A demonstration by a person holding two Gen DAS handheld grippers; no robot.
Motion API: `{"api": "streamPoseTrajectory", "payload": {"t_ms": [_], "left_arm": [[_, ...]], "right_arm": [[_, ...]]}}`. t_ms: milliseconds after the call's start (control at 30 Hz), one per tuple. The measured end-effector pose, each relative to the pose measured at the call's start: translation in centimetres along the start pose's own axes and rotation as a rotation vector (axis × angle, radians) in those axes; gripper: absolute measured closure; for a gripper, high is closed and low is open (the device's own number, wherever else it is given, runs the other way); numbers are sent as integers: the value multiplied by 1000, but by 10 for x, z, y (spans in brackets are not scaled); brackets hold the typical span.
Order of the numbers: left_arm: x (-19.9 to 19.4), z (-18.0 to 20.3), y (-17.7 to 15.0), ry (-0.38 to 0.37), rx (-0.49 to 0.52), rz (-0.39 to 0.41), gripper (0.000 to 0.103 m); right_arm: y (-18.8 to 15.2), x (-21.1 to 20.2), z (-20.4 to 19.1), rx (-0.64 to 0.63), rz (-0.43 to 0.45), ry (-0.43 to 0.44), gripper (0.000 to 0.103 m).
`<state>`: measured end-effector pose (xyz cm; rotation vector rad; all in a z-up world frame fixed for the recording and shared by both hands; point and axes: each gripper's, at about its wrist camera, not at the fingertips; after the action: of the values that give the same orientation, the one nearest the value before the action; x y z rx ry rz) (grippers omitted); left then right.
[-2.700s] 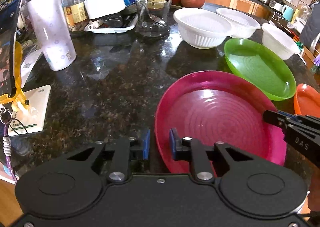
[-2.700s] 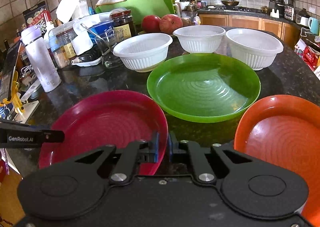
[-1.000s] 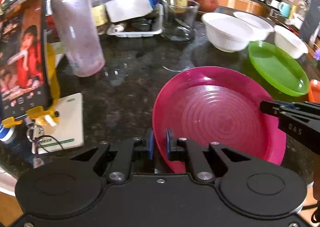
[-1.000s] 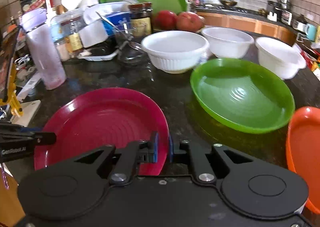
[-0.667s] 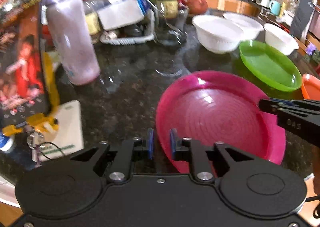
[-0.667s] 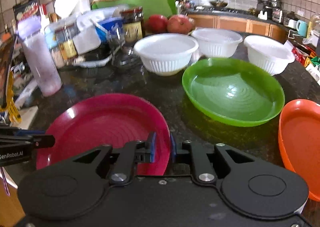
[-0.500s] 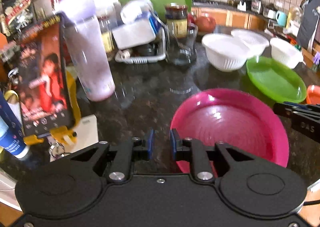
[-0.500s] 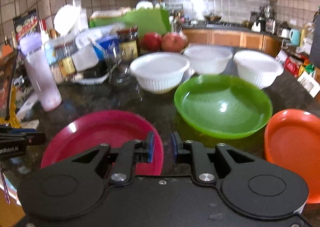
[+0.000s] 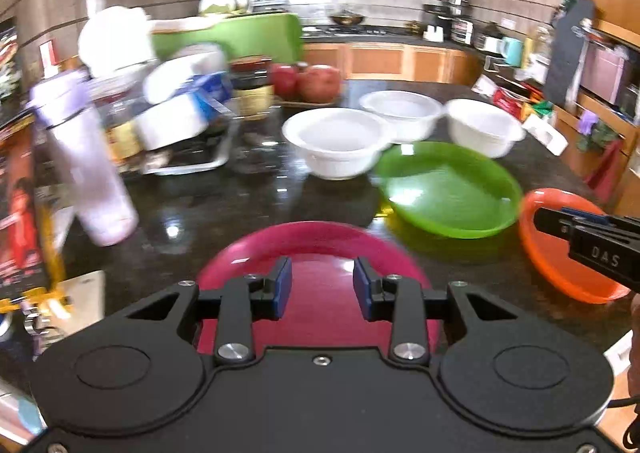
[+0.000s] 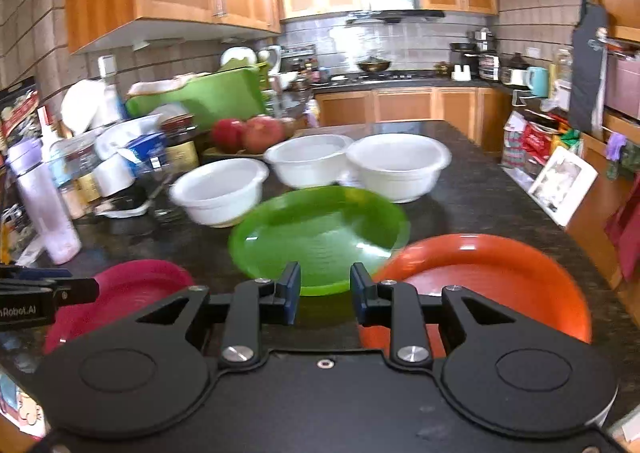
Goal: Organize plates and bowls
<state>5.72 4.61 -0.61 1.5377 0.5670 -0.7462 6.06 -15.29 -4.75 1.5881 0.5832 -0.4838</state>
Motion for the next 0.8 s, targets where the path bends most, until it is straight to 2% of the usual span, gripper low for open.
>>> {"api": "streamPoseTrajectory", "payload": {"t_ms": [367,600,800], "left_arm": [[35,102,23,-86,55,-81,59],[51,140,27,-85,39,-108,59],[60,152,22,-65,-7,-148,59]], "right_arm": [[-2,-2,116,30,-5,-105,73],[-4,5,163,21,-32,-86,73],[2,18,173,-16,-58,-23,73]]}}
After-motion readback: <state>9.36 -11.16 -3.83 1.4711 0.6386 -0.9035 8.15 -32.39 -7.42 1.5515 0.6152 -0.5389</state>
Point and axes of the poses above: each gripper's, at about its wrist camera, not at the fingertips, and x roughly the way its jaws point, z to its right, y to its top, and after that the axes turned 8 degrees about -z, right-handed
